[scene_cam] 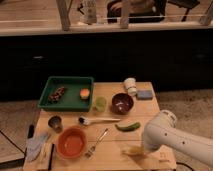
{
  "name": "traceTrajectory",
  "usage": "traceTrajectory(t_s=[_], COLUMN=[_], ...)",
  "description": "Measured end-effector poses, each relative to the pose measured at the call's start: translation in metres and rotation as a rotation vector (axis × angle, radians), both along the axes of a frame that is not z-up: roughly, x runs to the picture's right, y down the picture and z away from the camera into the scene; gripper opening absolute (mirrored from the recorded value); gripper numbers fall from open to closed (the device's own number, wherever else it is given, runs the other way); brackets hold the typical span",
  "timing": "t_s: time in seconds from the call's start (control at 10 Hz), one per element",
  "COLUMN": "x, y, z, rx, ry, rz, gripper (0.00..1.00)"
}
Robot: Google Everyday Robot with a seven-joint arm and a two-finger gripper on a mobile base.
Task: Place banana in purple bowl
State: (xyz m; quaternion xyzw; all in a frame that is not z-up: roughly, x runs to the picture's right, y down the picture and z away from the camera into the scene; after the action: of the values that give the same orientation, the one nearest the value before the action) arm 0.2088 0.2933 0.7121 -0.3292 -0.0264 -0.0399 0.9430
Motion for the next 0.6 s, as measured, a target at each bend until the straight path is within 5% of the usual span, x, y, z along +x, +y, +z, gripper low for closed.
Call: traceTrajectory(t_s=[0.6], x=[-0.004], y=[-0.043], z=[-0.014], rx=[0.069], ry=[0.022], rz=[-0.011], gripper=[0.04])
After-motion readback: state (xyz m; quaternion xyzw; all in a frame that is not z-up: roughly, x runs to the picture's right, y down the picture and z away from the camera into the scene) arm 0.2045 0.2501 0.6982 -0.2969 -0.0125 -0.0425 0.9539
